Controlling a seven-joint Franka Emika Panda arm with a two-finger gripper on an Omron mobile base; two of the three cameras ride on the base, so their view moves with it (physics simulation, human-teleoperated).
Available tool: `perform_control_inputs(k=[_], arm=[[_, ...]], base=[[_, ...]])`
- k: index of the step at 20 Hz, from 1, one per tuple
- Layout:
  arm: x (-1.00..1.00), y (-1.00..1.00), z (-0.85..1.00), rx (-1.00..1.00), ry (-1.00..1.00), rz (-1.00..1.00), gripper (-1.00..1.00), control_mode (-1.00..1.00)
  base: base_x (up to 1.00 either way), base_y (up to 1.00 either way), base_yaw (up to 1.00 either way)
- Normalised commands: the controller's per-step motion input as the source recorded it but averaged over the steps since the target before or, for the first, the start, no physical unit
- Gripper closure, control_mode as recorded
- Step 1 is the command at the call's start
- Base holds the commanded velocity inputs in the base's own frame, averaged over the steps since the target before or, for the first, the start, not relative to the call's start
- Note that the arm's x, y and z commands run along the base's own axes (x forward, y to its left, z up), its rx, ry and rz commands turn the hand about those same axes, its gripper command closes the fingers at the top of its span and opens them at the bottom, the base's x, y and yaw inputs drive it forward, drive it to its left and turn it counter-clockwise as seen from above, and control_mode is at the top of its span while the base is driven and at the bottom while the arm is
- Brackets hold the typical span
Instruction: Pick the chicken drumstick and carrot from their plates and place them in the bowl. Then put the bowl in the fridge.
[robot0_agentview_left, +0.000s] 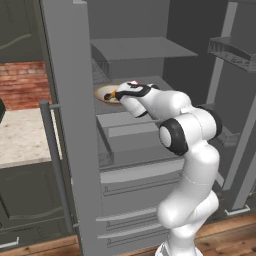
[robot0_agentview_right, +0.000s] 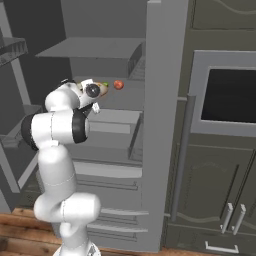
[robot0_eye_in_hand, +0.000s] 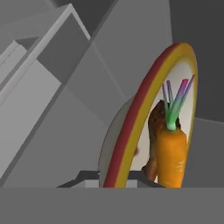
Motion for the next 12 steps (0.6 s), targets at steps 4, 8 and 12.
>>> perform_control_inputs(k=[4, 8, 12], arm=[[0.37, 0.18, -0.03, 0.00, 0.00, 0.00, 1.00, -1.00], [0.39, 0.19, -0.03, 0.00, 0.00, 0.00, 1.00, -1.00], [0.27, 0.20, -0.05, 0.00, 0.00, 0.00, 1.00, -1.00]], base=[[0.00, 0.00, 0.00], [0.00, 0.00, 0.00], [0.00, 0.00, 0.00]])
